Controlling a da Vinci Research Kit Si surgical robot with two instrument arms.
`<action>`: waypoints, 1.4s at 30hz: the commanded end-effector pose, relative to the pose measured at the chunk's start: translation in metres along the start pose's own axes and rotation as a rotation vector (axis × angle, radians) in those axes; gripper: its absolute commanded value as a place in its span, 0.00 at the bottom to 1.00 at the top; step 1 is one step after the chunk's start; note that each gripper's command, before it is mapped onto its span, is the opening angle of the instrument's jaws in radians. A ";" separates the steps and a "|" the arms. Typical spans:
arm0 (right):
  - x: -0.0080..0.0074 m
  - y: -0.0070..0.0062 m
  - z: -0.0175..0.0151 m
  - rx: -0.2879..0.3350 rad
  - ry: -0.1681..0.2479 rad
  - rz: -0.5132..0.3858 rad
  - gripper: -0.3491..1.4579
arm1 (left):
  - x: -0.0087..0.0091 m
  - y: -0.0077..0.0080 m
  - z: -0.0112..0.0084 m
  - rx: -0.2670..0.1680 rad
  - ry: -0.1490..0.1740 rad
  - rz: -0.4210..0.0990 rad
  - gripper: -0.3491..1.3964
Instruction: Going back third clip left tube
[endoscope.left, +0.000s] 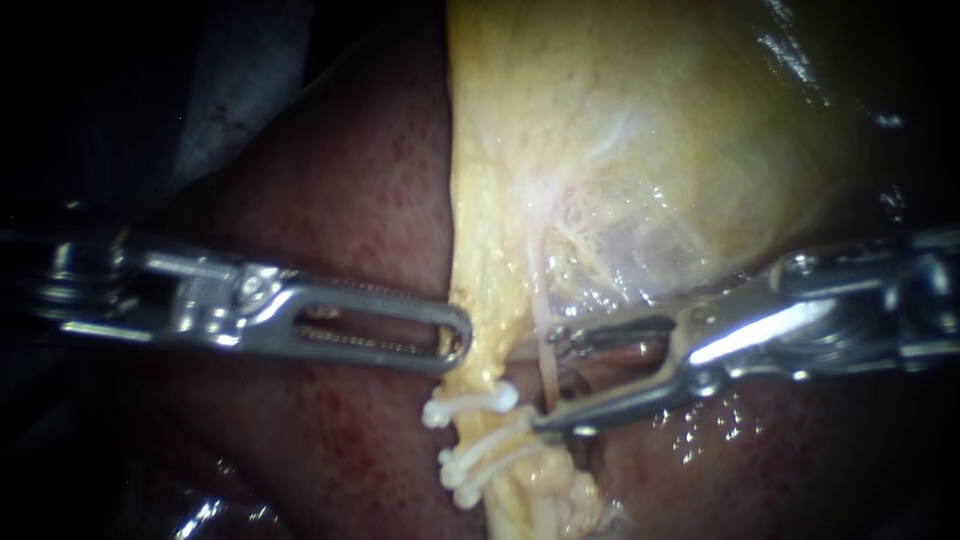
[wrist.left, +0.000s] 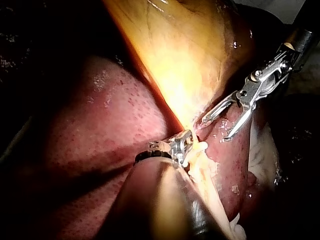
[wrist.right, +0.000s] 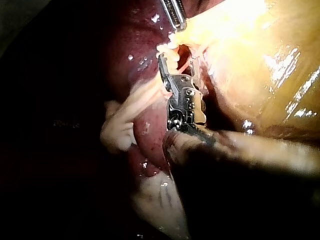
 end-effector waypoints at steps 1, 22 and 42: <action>0.0000 0.0001 -0.0009 -0.004 0.004 -0.002 0.47 | 0.0000 0.0000 0.0001 -0.001 0.000 0.000 0.00; 0.0008 0.0004 -0.0090 -0.047 0.034 -0.015 0.47 | -0.0001 0.0000 0.0003 -0.002 -0.001 0.000 0.00; 0.0006 -0.0001 -0.0090 -0.047 0.033 -0.015 0.47 | -0.0012 -0.0002 0.0060 -0.014 -0.008 -0.005 0.00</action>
